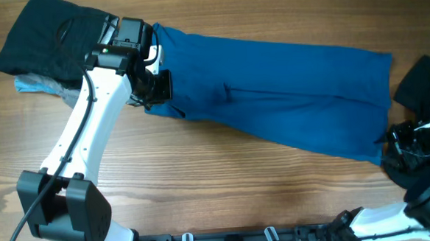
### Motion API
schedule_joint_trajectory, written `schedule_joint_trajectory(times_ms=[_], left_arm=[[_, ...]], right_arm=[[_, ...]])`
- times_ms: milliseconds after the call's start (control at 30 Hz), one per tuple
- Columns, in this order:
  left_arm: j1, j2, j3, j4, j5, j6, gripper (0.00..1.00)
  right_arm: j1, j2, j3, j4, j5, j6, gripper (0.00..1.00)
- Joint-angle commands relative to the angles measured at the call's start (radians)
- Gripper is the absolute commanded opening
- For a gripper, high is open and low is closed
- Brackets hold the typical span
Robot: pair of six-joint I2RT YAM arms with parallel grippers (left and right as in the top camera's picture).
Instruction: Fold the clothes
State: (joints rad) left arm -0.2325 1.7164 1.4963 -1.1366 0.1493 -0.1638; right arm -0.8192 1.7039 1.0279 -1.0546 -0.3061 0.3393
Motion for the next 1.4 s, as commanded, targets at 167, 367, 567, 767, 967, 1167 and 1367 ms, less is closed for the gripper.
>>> schedule_joint_trajectory(times_ms=[167, 367, 567, 767, 967, 1167, 1367], left_arm=[[0.006, -0.028, 0.004, 0.002, -0.013, -0.009, 0.04], [0.006, -0.028, 0.004, 0.002, -0.013, -0.009, 0.04], [0.006, -0.028, 0.004, 0.002, -0.013, -0.009, 0.04], [0.006, -0.028, 0.004, 0.002, -0.013, -0.009, 0.04], [0.006, -0.032, 0.004, -0.095, -0.013, -0.026, 0.04], [0.006, -0.032, 0.004, -0.208, -0.013, -0.054, 0.04], [0.005, -0.032, 0.004, -0.084, -0.013, -0.054, 0.04]], right_arm=[[0.002, -0.042, -0.092, 0.053, 0.095, 0.045, 0.56], [0.002, -0.041, -0.154, 0.135, 0.097, 0.107, 0.46], [0.002, -0.041, -0.196, 0.187, 0.132, 0.142, 0.51], [0.002, -0.043, -0.234, 0.247, 0.125, 0.156, 0.04], [0.002, -0.075, 0.06, -0.034, 0.094, 0.075, 0.04], [0.002, -0.092, 0.311, -0.196, 0.061, -0.003, 0.04], [0.011, -0.092, 0.325, -0.067, -0.109, -0.021, 0.04]])
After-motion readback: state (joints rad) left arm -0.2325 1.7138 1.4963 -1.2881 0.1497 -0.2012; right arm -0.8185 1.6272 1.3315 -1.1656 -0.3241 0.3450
